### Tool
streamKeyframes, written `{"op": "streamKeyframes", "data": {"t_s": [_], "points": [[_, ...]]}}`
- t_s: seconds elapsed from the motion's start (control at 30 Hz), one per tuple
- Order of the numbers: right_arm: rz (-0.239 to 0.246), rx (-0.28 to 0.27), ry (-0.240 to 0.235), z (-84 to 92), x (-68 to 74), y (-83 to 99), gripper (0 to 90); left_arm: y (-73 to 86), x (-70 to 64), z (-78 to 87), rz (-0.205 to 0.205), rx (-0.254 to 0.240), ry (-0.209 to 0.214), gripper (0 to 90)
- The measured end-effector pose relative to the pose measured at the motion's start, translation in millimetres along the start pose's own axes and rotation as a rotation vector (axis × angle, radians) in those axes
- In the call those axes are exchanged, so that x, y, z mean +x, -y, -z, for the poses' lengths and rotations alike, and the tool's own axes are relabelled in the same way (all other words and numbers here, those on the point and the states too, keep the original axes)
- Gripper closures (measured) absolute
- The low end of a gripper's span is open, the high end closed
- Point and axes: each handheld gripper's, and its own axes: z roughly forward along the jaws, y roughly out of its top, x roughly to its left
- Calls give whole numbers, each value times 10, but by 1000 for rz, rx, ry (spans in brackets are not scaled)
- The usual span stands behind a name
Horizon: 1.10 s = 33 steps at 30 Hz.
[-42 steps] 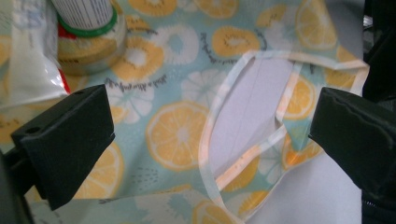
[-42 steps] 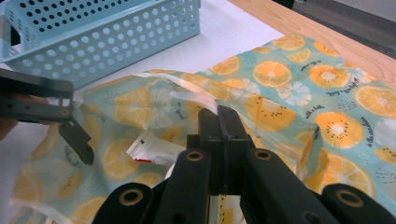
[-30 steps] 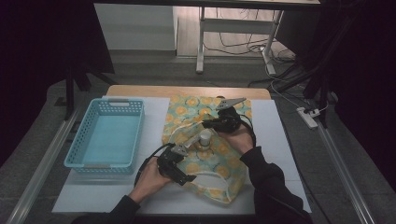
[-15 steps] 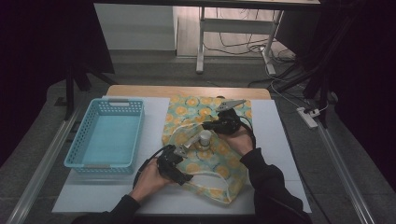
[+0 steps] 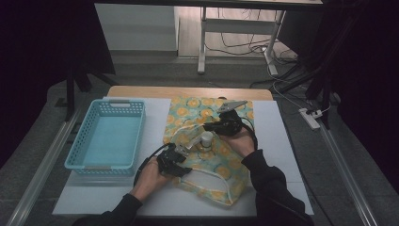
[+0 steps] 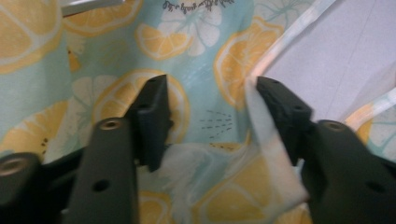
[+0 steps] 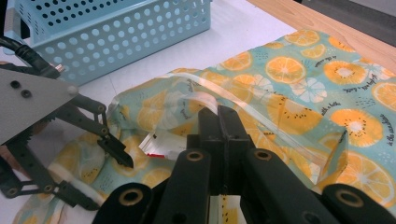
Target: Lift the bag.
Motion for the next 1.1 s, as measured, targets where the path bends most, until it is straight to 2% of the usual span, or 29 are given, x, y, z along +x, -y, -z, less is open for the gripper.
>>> {"op": "streamKeyframes", "data": {"t_s": [0.13,0.23,0.27,0.4,0.57,0.7,0.9,1.1], "points": [[2,-1,-1,1,3,-16,900,-28,10,-5,6,3,24,702],[3,0,-1,3,5,-25,900,-24,26,-19,4,-13,55,868],[2,-2,-5,3,6,-25,900,-23,30,-18,6,-13,58,882],[-1,-1,-11,3,1,-16,900,-33,50,-21,80,-13,78,894],[-4,2,-11,9,1,-4,900,-40,92,-3,125,-20,105,897],[-4,-1,-11,43,6,2,900,-62,118,109,159,-77,149,897],[-4,-10,-10,113,18,0,900,-109,127,302,165,-165,191,897],[9,-13,-10,174,49,-55,900,-186,149,422,158,-203,198,898]]}}
